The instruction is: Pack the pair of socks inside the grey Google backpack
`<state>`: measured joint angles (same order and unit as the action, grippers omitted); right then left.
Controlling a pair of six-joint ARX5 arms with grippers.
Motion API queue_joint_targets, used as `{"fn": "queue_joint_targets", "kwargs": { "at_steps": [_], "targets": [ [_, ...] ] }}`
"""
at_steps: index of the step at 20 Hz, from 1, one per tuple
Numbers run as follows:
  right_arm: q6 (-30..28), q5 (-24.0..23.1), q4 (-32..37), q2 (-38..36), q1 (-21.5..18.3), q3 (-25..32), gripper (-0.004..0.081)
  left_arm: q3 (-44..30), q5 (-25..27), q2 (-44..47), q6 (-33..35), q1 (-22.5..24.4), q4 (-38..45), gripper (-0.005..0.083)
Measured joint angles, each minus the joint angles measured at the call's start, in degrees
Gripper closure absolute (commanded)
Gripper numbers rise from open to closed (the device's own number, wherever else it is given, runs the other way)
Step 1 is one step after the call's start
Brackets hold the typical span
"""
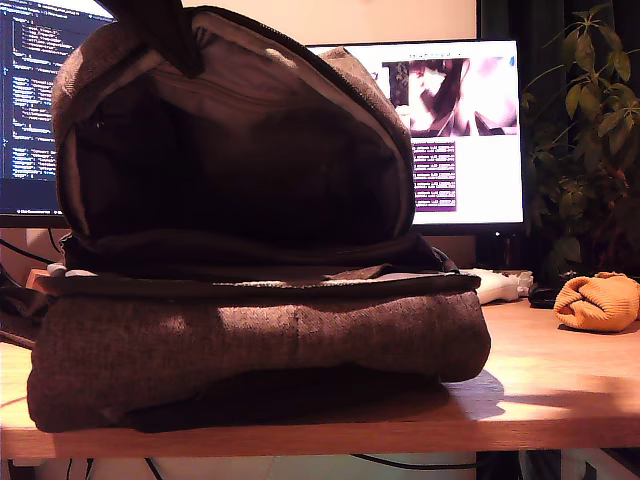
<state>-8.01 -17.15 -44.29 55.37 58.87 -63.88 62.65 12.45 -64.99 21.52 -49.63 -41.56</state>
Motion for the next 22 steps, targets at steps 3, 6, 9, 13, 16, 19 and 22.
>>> {"fn": "queue_joint_targets", "kwargs": {
  "at_steps": [3,6,9,13,16,19,22],
  "targets": [
    [9.60,-8.55,-7.50,-8.44,-3.34,-0.04,0.0720,0.00,0.00,0.00,0.00,0.02,0.00,0.0797],
    [13.97,-13.55,-10.40,-12.55,-7.78,-0.07,0.0783,0.00,0.00,0.00,-0.02,0.02,0.00,0.0797],
    [15.41,-16.46,-11.74,-13.64,-11.28,-0.09,0.0783,0.00,0.00,0.00,0.00,0.02,0.11,0.0797],
    [15.69,-18.64,-12.90,-13.31,-18.34,-0.09,0.0783,0.00,-0.02,0.00,-0.02,0.02,0.42,0.0797],
    [14.34,-17.55,-11.45,-11.69,-24.72,-0.09,0.0783,0.00,-0.07,0.00,-0.02,0.02,1.40,0.0797],
    [9.18,-11.76,-9.22,-6.88,-31.74,-0.13,0.0783,0.00,-0.26,0.00,0.00,0.13,1.75,0.0797],
    [8.90,-2.67,-5.46,0.39,-39.01,-0.15,0.0783,-0.02,-0.46,0.00,0.00,0.15,1.75,0.0797]
  ]
}}
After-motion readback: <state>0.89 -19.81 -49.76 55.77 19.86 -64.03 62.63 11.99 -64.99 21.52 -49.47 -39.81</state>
